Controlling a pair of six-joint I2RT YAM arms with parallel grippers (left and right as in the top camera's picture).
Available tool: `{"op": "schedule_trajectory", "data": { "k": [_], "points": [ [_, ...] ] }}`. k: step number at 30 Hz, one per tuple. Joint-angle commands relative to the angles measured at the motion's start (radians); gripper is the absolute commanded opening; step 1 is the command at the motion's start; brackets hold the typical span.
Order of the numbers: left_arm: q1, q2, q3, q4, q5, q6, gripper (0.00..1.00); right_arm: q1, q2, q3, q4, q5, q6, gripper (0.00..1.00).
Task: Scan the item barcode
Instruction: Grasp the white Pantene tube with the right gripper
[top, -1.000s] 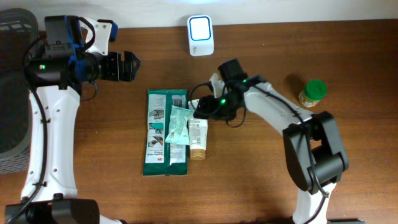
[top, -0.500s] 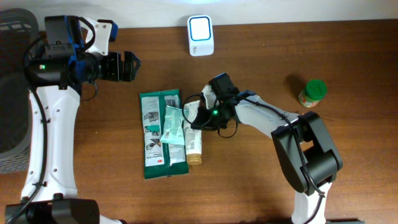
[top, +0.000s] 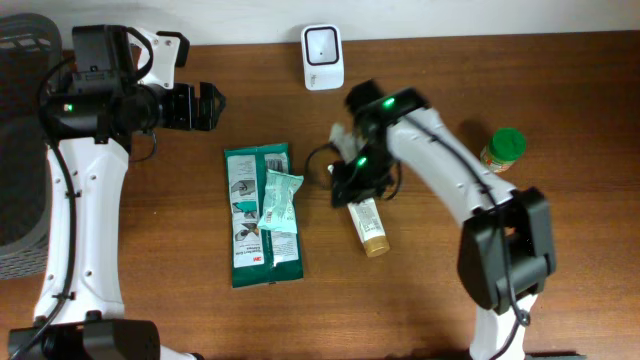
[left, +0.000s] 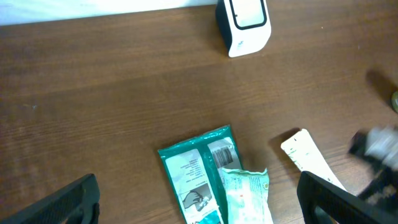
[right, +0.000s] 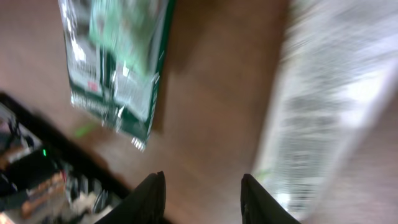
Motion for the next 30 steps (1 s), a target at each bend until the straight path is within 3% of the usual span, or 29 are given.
{"op": "schedule_trajectory", "data": {
  "k": [1, 5, 7, 10, 12, 15, 17, 19, 24, 28, 30],
  "points": [
    [0.005, -0.006, 0.010, -0.002, 0.000, 0.016, 0.99, 0.079, 0.002, -0.119, -0.002, 0.096, 0.123, 0.37],
    [0.005, -0.006, 0.010, -0.002, 0.000, 0.016, 0.99, 0.006, 0.002, -0.287, 0.004, 0.309, 0.277, 0.37],
    [0.005, -0.006, 0.010, -0.002, 0.000, 0.016, 0.99, -0.074, 0.001, -0.290, 0.024, 0.355, 0.267, 0.37],
    [0.005, -0.006, 0.010, -0.002, 0.000, 0.016, 0.99, -0.189, 0.001, -0.290, 0.202, 0.359, 0.153, 0.36],
    [0.005, -0.006, 0.010, -0.002, 0.000, 0.016, 0.99, -0.235, 0.001, -0.290, 0.357, 0.307, 0.143, 0.36],
    [0.005, -0.006, 0.010, -0.002, 0.000, 0.017, 0.99, -0.259, 0.001, -0.290, 0.637, 0.045, 0.146, 0.36],
    [0.005, -0.006, 0.010, -0.002, 0.000, 0.016, 0.99, -0.259, 0.001, -0.289, 0.736, -0.065, 0.148, 0.37],
    [0.005, -0.006, 0.010, -0.002, 0.000, 0.016, 0.99, -0.266, -0.002, -0.261, 0.705, -0.126, 0.146, 0.38],
    [0.005, -0.006, 0.010, -0.002, 0.000, 0.016, 0.99, -0.320, -0.035, -0.170, 0.216, -0.180, -0.067, 0.58],
    [0.005, -0.006, 0.010, -0.002, 0.000, 0.017, 0.99, -0.252, -0.034, -0.357, 0.364, -0.180, -0.006, 0.60],
    [0.005, -0.006, 0.010, -0.002, 0.000, 0.016, 0.99, -0.218, -0.032, -0.466, 0.566, -0.168, 0.106, 0.60]
  ]
}}
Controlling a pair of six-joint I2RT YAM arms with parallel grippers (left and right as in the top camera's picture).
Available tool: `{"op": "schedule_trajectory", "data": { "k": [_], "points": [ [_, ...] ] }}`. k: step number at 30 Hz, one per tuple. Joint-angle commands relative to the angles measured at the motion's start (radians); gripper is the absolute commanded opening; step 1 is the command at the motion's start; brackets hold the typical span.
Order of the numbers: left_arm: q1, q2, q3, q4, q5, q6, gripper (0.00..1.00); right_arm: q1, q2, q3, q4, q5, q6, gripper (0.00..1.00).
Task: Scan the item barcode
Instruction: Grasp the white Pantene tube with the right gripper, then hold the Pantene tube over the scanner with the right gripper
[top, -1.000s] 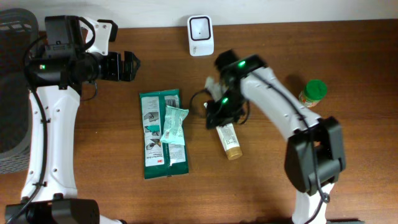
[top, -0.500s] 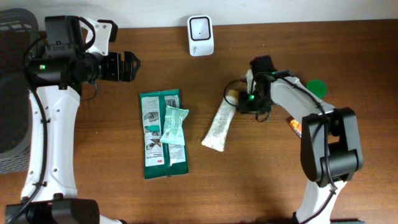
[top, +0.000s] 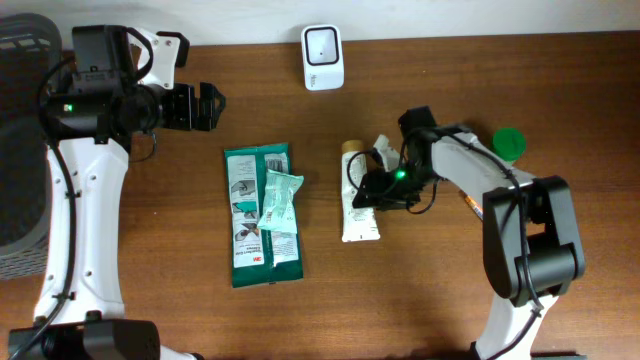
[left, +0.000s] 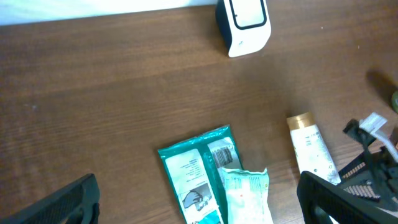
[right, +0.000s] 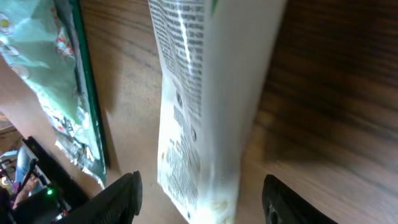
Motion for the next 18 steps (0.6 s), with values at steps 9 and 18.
{"op": "schedule_trajectory", "data": {
  "k": [9, 18],
  "points": [
    [0.005, -0.006, 0.010, -0.001, 0.000, 0.016, 0.99, 0.024, 0.042, -0.142, 0.266, 0.067, 0.326, 0.44],
    [0.005, -0.006, 0.010, -0.001, 0.000, 0.016, 0.99, -0.029, -0.080, -0.138, 0.303, -0.292, 0.081, 0.04]
  ]
}}
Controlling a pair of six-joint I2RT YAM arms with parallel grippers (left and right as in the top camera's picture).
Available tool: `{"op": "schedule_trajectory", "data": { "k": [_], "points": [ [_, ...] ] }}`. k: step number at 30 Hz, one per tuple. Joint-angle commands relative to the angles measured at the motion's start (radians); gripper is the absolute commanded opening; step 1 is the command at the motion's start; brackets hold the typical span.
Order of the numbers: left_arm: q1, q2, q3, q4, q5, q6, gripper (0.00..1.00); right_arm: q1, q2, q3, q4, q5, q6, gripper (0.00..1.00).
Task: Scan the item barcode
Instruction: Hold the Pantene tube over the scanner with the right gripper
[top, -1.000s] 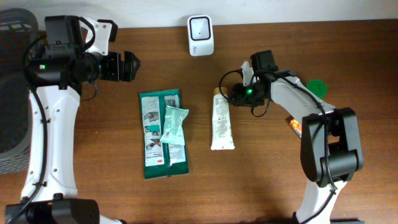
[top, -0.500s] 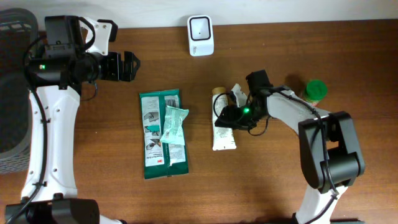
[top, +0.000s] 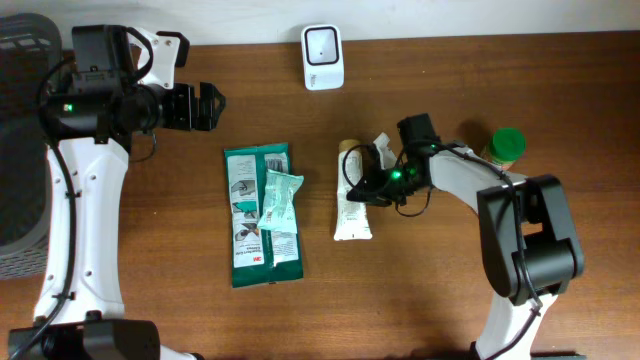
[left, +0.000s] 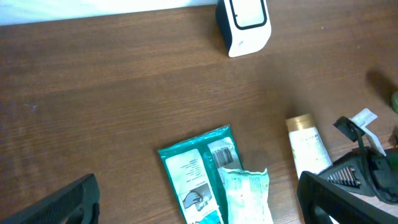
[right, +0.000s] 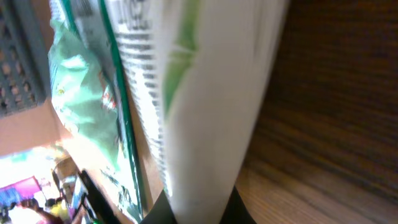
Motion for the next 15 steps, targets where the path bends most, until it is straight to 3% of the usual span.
{"op": "schedule_trajectory", "data": {
  "k": [1, 4, 7, 11, 15],
  "points": [
    [0.005, -0.006, 0.010, -0.002, 0.000, 0.016, 0.99, -0.036, -0.162, -0.015, -0.023, -0.139, -0.116, 0.05],
    [0.005, -0.006, 0.010, -0.002, 0.000, 0.017, 0.99, -0.097, -0.432, -0.015, -0.063, -0.205, -0.114, 0.04],
    [0.005, -0.006, 0.010, -0.002, 0.000, 0.017, 0.99, -0.180, -0.631, -0.015, -0.094, -0.315, 0.008, 0.04],
    [0.005, -0.006, 0.010, -0.002, 0.000, 0.016, 0.99, -0.238, -0.710, -0.015, -0.094, -0.395, 0.072, 0.04],
    [0.005, -0.006, 0.010, -0.002, 0.000, 0.017, 0.99, -0.211, -0.644, 0.081, -0.147, -0.252, 0.059, 0.04]
  ]
}}
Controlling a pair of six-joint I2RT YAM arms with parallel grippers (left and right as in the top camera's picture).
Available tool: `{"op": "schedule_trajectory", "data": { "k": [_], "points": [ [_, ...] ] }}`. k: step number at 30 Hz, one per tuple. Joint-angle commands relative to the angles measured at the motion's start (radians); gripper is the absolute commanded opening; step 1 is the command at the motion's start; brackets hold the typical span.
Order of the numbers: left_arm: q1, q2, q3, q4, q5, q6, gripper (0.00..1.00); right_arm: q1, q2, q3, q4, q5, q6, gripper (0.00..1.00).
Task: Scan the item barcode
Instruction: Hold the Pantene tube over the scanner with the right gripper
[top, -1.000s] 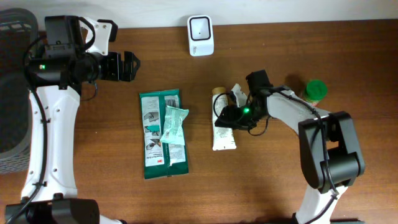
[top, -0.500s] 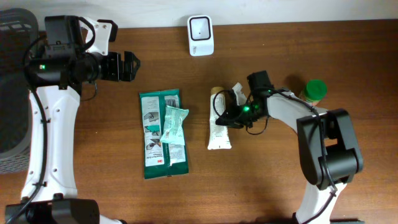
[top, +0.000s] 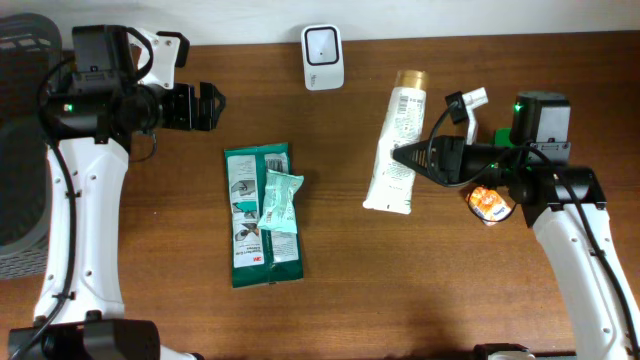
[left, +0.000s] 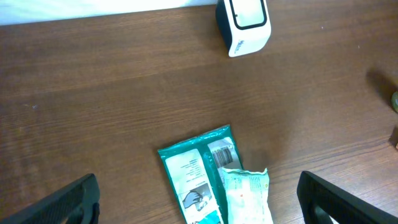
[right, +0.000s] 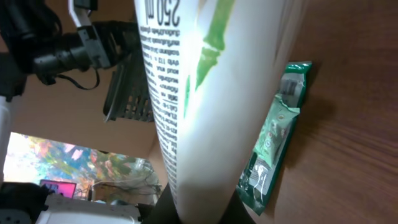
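Note:
The white tube (top: 397, 150) with a gold cap hangs above the table, tilted, with its cap toward the far edge. My right gripper (top: 408, 158) is shut on its lower half. In the right wrist view the tube (right: 205, 93) fills the middle, its printed side showing, and the right gripper (right: 199, 210) clamps its base. The white scanner (top: 323, 57) stands at the back edge, left of the cap, and shows in the left wrist view as the scanner (left: 244, 26). At the far left my left gripper (top: 205, 106) is open with nothing in it, above bare table.
A dark green wipes pack (top: 262, 215) lies mid-table with a pale green packet (top: 280, 203) on top of it. An orange jar (top: 487, 200) is partly hidden under my right arm. A grey basket (top: 20, 40) sits off the left edge.
The tube lay on the table beside the wipes pack with my right gripper low on it. Now it is held up in the air farther right and back. The left arm has not moved.
My right gripper was first at the tube, which lay with its cap toward the front. Then the tube lay turned round, cap toward the back, with the gripper beside it. After that the gripper was shut on it, and now it holds it raised near the scanner.

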Motion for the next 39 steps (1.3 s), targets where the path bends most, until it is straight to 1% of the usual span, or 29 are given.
{"op": "schedule_trajectory", "data": {
  "k": [1, 2, 3, 4, 5, 6, 7, 8, 9, 10, 11, 12, 13, 14, 15, 19, 20, 21, 29, 32, 34, 36, 38, 39],
  "points": [
    [0.005, -0.006, 0.010, -0.002, 0.000, 0.016, 0.99, 0.051, 0.079, 0.181, -0.090, 0.100, -0.048, 0.04],
    [0.005, -0.006, 0.010, -0.002, 0.000, 0.017, 0.99, 0.084, 0.124, 0.270, -0.165, 0.176, -0.092, 0.04],
    [0.005, -0.006, 0.010, -0.002, 0.000, 0.016, 0.99, 0.151, 0.219, 0.459, -0.311, 0.329, -0.173, 0.04],
    [0.005, -0.006, 0.010, -0.002, 0.000, 0.016, 0.99, 0.208, 0.327, 0.651, -0.420, 0.476, -0.225, 0.04],
    [0.005, -0.006, 0.010, -0.002, 0.000, 0.016, 0.99, 0.241, 0.412, 0.781, -0.470, 0.566, -0.251, 0.04],
    [0.005, -0.006, 0.010, -0.002, 0.000, 0.016, 0.99, 0.275, 0.508, 0.900, -0.483, 0.689, -0.277, 0.04],
    [0.005, -0.006, 0.010, -0.002, 0.000, 0.016, 0.99, 0.298, 0.566, 0.954, -0.467, 0.792, -0.286, 0.04],
    [0.005, -0.006, 0.010, -0.002, 0.000, 0.016, 0.99, 0.317, 0.611, 0.974, -0.423, 0.924, -0.300, 0.04],
    [0.005, -0.006, 0.010, -0.002, 0.000, 0.016, 0.99, 0.347, 0.671, 0.974, -0.332, 1.118, -0.344, 0.04],
    [0.005, -0.006, 0.010, -0.002, 0.000, 0.016, 0.99, 0.363, 0.704, 0.974, -0.281, 1.205, -0.387, 0.04],
    [0.005, -0.006, 0.010, -0.002, 0.000, 0.016, 0.99, 0.388, 0.762, 0.973, -0.168, 1.375, -0.485, 0.04],
    [0.005, -0.006, 0.010, -0.002, 0.000, 0.016, 0.99, 0.400, 0.804, 0.973, -0.081, 1.456, -0.579, 0.04],
    [0.005, -0.006, 0.010, -0.002, 0.000, 0.016, 0.99, 0.406, 0.862, 0.973, 0.041, 1.529, -0.680, 0.04],
    [0.005, -0.006, 0.010, -0.002, 0.000, 0.017, 0.99, 0.409, 0.899, 0.973, 0.119, 1.564, -0.745, 0.04],
    [0.005, -0.006, 0.010, -0.002, 0.000, 0.016, 0.99, 0.413, 0.919, 0.972, 0.154, 1.580, -0.775, 0.04],
    [0.005, -0.006, 0.010, -0.002, 0.000, 0.016, 0.99, 0.443, 1.100, 0.972, 0.458, 1.708, -1.116, 0.04],
    [0.005, -0.006, 0.010, -0.002, 0.000, 0.016, 0.99, 0.451, 1.127, 0.972, 0.485, 1.718, -1.191, 0.04],
    [0.005, -0.006, 0.010, -0.002, 0.000, 0.017, 0.99, 0.456, 1.147, 0.972, 0.509, 1.733, -1.215, 0.04],
    [0.005, -0.006, 0.010, -0.002, 0.000, 0.016, 0.99, 0.459, 1.163, 0.972, 0.517, 1.837, -1.215, 0.04],
    [0.005, -0.006, 0.010, -0.002, 0.000, 0.016, 0.99, 0.464, 1.159, 0.973, 0.517, 1.837, -1.215, 0.04],
    [0.005, -0.006, 0.010, -0.002, 0.000, 0.016, 0.99, 0.466, 1.123, 0.973, 0.505, 1.825, -1.197, 0.04],
    [0.005, -0.006, 0.010, -0.002, 0.000, 0.016, 0.99, 0.464, 1.041, 0.973, 0.397, 1.737, -1.085, 0.04],
    [0.005, -0.006, 0.010, -0.002, 0.000, 0.016, 0.99, 0.457, 0.929, 0.973, 0.252, 1.607, -0.898, 0.04],
    [0.005, -0.006, 0.010, -0.002, 0.000, 0.017, 0.99, 0.451, 0.861, 0.973, 0.179, 1.528, -0.779, 0.04]
  ]
}}
